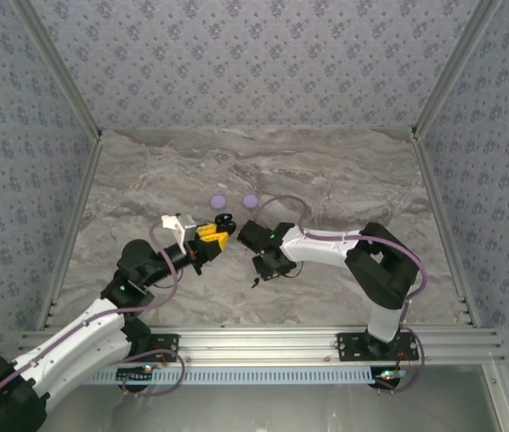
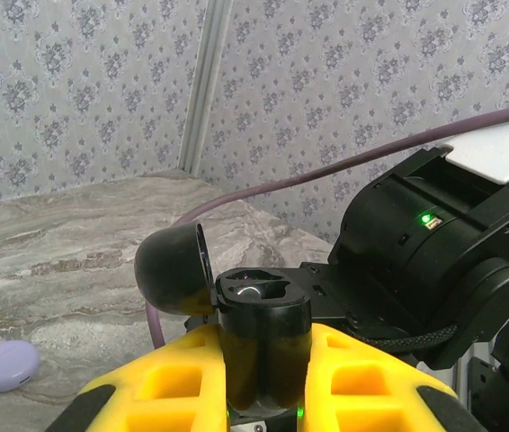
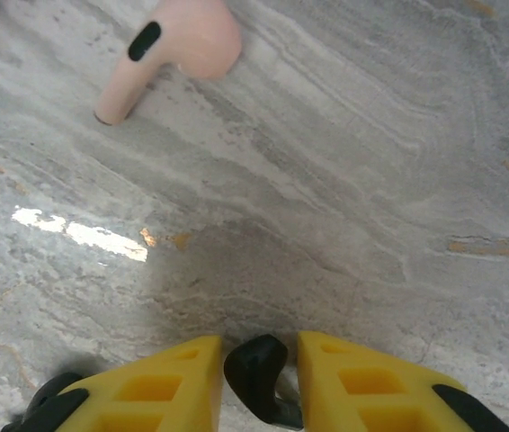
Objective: Insert the wireless bluetooth earbuds into the charging case
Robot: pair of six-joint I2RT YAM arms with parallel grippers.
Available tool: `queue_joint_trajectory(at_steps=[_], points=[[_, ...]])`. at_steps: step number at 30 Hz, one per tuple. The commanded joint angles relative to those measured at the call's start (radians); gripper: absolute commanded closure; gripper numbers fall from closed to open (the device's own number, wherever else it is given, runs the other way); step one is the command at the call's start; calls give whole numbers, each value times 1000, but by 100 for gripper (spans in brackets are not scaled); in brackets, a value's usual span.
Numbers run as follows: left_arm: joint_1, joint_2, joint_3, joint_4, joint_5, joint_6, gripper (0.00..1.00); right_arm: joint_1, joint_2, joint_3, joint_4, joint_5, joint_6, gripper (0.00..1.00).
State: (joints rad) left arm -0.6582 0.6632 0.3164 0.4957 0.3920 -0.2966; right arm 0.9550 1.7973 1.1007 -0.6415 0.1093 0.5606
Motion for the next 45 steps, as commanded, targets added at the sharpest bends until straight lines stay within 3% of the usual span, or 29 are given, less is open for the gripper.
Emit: queue_joint_trajectory(at_steps=[1,8,20,24,31,45], points=[[4,-9,45,20,-4,14,100,-5,21,16,-22,-5,1,74],[3,8,39,59,-5,9,100,-10,-100,-22,-1,34,25,80],[-105,129,66,226,-33,65,100,-57,-743,-127,169,54,142,81],[-125,175,95,264,-19,79,100,-62,-880,-103,239,21,167,81],[-154,273,165,295,12,122,100,-41,-898,-26,314,-22,223,82],[-175,386,236,339,45,140,100,16,-819,43,301,37,194,82]])
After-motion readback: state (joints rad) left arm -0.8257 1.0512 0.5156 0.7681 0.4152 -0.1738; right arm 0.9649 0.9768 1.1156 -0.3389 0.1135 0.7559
